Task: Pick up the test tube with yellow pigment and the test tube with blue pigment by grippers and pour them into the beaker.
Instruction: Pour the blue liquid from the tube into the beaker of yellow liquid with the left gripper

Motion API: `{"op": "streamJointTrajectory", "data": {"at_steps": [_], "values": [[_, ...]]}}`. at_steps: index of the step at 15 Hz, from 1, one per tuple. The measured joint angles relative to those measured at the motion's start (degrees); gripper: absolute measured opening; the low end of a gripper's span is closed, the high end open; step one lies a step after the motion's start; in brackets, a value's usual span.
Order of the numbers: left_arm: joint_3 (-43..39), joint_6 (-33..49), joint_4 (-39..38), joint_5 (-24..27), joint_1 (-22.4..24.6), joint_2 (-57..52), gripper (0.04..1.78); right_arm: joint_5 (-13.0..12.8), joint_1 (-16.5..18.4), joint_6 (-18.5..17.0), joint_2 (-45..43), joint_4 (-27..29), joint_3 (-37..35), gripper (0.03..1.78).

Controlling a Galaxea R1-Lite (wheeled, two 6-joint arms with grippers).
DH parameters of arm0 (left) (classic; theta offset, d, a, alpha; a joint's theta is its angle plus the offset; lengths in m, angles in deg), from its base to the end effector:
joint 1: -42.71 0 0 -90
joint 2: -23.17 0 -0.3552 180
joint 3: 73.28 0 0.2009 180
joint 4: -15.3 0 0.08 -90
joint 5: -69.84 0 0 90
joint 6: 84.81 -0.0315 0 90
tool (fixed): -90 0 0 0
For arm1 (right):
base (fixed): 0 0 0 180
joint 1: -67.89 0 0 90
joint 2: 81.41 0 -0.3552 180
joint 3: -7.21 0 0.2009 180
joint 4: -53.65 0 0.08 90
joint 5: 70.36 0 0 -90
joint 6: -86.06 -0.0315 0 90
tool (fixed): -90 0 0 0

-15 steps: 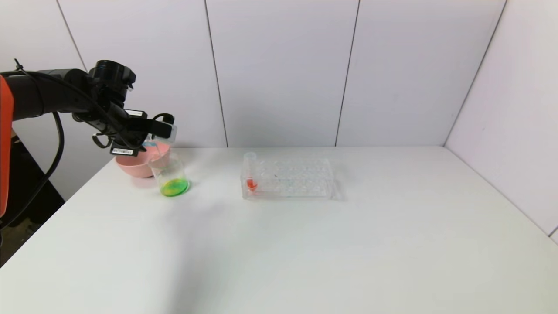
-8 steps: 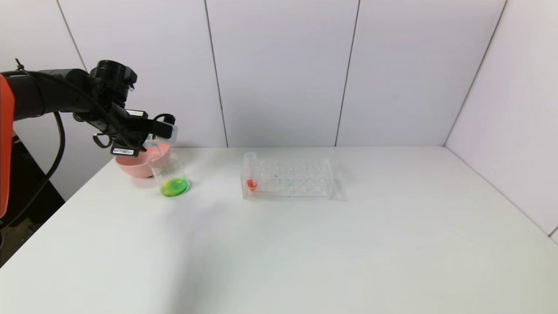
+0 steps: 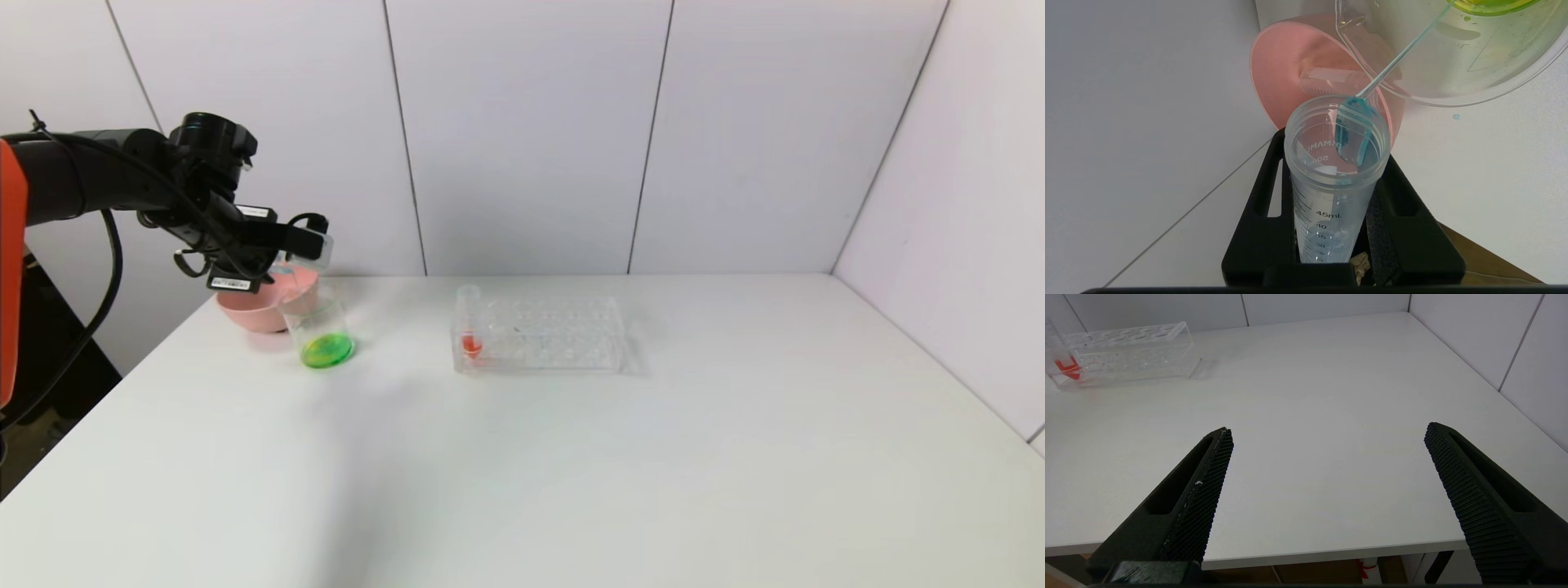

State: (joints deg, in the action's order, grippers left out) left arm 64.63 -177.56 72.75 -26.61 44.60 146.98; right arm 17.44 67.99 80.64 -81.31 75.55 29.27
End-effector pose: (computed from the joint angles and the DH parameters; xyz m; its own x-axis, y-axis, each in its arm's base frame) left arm 0.4731 0.0192 0.2677 0.7185 0.1361 -0.6821 0.6908 -0.0249 0.7226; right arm -0.0574 -0.0011 0.0759 0.9992 -0.0401 0.0010 0.0399 0.9947 0.0945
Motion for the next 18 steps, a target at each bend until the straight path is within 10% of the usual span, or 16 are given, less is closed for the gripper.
{"op": "streamJointTrajectory", "data": {"at_steps": [18], "values": [[0.0, -1.5, 0.0, -6.3, -1.1, 0.0, 0.5, 0.0, 0.0, 0.0, 0.0, 0.0, 0.0, 1.71]]}}
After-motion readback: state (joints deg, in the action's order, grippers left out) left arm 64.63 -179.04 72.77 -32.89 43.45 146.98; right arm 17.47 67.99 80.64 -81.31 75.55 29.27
